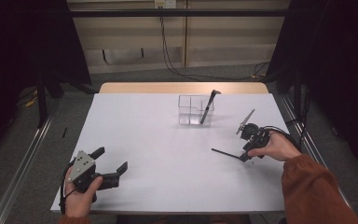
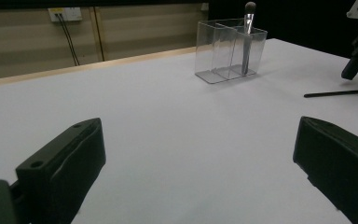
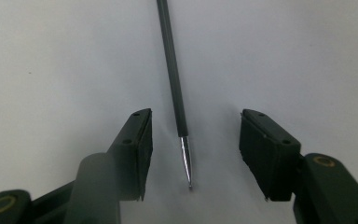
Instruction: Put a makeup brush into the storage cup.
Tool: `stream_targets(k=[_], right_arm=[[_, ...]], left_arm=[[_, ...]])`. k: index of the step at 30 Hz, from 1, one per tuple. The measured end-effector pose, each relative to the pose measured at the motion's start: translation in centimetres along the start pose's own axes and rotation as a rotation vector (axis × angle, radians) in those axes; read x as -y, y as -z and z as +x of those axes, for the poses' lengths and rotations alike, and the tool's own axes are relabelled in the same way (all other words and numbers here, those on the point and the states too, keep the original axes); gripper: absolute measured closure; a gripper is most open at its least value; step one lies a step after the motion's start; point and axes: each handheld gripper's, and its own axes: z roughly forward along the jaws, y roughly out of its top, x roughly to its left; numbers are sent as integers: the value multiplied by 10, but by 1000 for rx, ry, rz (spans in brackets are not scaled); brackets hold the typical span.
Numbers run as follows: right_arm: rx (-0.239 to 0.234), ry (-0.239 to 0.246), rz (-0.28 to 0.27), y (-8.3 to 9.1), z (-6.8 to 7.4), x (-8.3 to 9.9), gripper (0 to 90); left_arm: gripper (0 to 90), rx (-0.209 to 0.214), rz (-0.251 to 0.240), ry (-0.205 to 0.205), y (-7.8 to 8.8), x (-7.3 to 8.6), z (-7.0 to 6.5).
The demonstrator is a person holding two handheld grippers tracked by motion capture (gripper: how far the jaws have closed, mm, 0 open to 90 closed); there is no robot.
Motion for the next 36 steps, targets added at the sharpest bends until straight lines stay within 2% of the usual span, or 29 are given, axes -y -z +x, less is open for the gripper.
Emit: stream_targets(k=[4, 6, 10, 18, 26, 29, 31, 36], right_arm=[[-2, 22, 30, -4, 2, -1, 515], [-4, 33, 49, -7, 2, -3, 578], [16, 39, 66, -11, 4, -5, 640], [59, 39, 104, -13, 8, -9, 677], [50, 33, 128, -13, 8, -13, 787], [29, 26, 127, -13, 7, -12, 858], [16, 16, 120, -13, 7, -11, 860], [19, 7, 106, -13, 7, -9, 860]], left_arm=[[23, 1, 1, -3, 0, 0, 0], [23, 2, 0, -2, 0, 0, 0], [23, 2, 1, -3, 0, 0, 0], [23, -1, 4, -5, 0, 0, 0], [23, 2, 6, -3, 0, 0, 0], [23, 1, 7, -2, 0, 0, 0], [23, 1, 8, -5, 0, 0, 0], [23, 1, 7, -2, 0, 0, 0]])
